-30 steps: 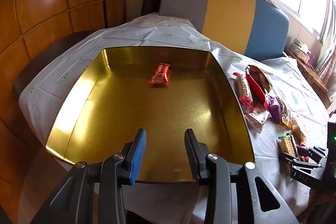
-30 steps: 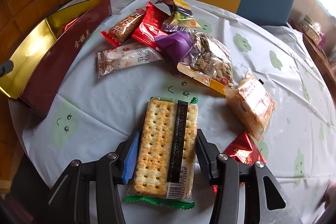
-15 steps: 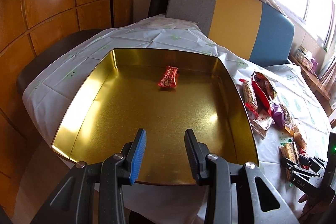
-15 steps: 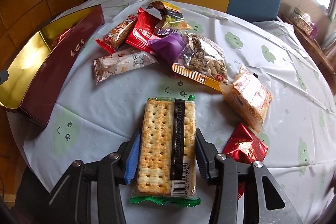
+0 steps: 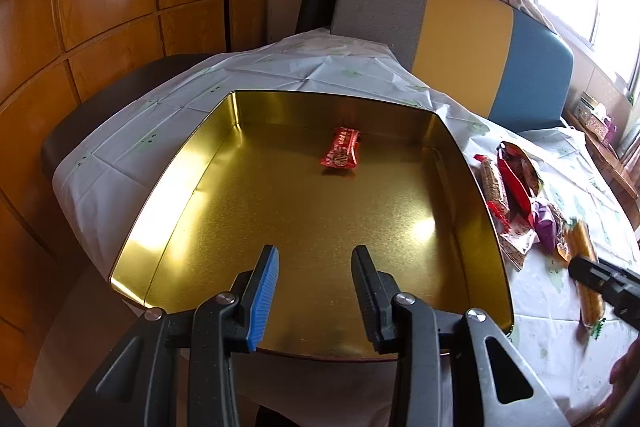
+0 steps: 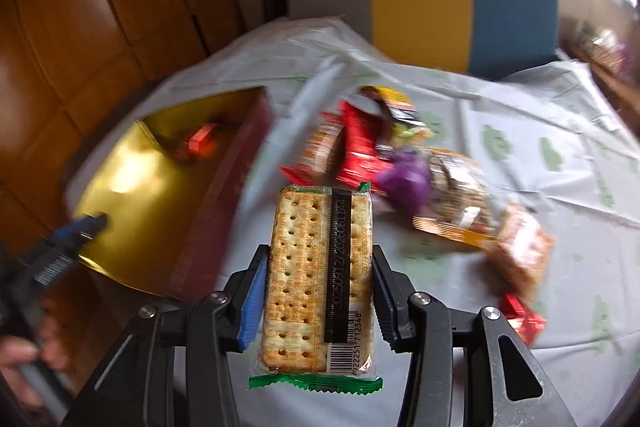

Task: Organize snacks
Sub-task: 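Carry the cracker pack into the gold tin and release it with the right gripper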

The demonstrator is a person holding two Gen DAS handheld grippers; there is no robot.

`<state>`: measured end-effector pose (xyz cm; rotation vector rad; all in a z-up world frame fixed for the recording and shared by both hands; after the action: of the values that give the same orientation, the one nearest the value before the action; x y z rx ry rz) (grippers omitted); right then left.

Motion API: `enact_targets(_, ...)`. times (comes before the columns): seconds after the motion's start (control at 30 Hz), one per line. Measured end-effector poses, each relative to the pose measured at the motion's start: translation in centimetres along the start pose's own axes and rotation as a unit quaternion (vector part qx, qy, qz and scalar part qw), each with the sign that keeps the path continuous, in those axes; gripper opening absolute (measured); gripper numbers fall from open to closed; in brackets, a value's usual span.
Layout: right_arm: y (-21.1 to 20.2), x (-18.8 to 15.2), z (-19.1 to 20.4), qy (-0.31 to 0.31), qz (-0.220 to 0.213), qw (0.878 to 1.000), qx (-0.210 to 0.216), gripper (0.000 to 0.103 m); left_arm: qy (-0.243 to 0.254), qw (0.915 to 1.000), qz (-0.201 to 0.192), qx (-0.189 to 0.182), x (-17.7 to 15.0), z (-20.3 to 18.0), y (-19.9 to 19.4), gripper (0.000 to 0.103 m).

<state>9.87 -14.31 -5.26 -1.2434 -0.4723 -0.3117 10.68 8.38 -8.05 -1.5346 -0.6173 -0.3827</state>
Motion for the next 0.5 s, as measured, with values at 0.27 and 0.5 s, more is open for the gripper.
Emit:
enact_targets(0.27,2.0,3.8,7.0,0.011,0.014,0.994,0.107,0.048,-0.021,0.9997,-0.007,0.009,0.4,1.5,0.0,0.038)
enact_targets(0.5,6.0,4.2,9.2,0.007,0.045,0.994,0.096,0.05,-0.024,0.9996,-0.003,0.012,0.3,1.9,0.3,0.038)
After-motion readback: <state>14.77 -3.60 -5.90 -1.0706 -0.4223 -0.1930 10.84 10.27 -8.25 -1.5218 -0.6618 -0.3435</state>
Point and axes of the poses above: each gripper's, at about its wrist camera, not at the fingertips, and y roughly the way its jaws point, z to its left, x to its top, the point moved 6 cm from there along y, roughly the way its jaws point, and after that the axes turned 6 degrees about z, right-handed, at the moved point
